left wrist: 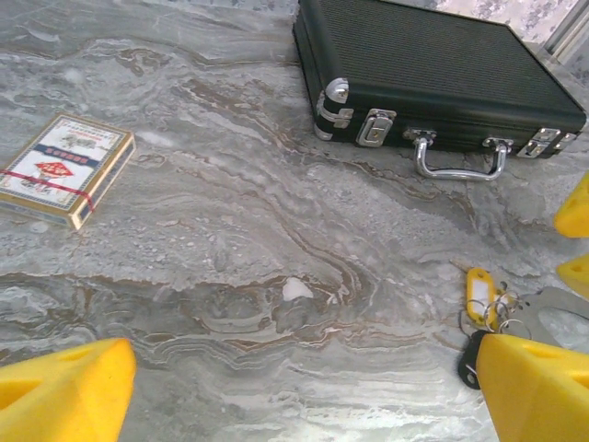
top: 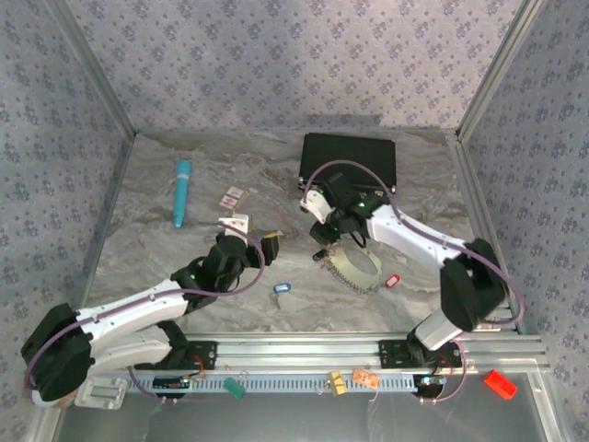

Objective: Put the keys on the keyring

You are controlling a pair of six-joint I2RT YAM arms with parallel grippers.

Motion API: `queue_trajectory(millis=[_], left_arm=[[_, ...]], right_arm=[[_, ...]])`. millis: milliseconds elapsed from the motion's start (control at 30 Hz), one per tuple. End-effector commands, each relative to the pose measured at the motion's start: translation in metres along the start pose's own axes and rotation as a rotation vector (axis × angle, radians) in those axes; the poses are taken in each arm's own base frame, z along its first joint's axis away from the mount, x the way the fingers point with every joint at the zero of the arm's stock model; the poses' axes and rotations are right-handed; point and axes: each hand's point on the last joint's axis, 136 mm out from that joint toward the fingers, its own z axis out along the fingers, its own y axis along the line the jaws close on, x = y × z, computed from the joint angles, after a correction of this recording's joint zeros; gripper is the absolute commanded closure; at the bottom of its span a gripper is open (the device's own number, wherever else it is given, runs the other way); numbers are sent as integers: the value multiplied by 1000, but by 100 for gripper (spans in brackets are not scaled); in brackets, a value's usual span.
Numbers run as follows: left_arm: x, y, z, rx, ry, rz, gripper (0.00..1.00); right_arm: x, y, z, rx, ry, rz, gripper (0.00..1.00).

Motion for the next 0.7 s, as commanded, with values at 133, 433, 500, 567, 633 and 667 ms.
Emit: queue_trajectory(millis=[133, 433, 500, 567, 633, 667], left_arm=[[-4, 11, -7, -29, -25, 1, 5], [-4, 12, -10, -28, -23, -14, 6], [-4, 13, -10, -30, -21, -19, 6], [-3, 13, -10, -33, -20, -23, 6], [-4, 13, -10, -34, -22, -26, 6], [-4, 13, -10, -33, -22, -25, 6]], right_arm=[[49, 9, 9, 161, 396, 141, 73], [54, 29, 33, 178, 543, 121, 72], [59, 31, 36, 188, 573, 110, 71], [62, 31, 38, 197, 593, 105, 71], [65, 31, 41, 204, 606, 105, 71], [65, 30, 42, 208, 609, 104, 71]])
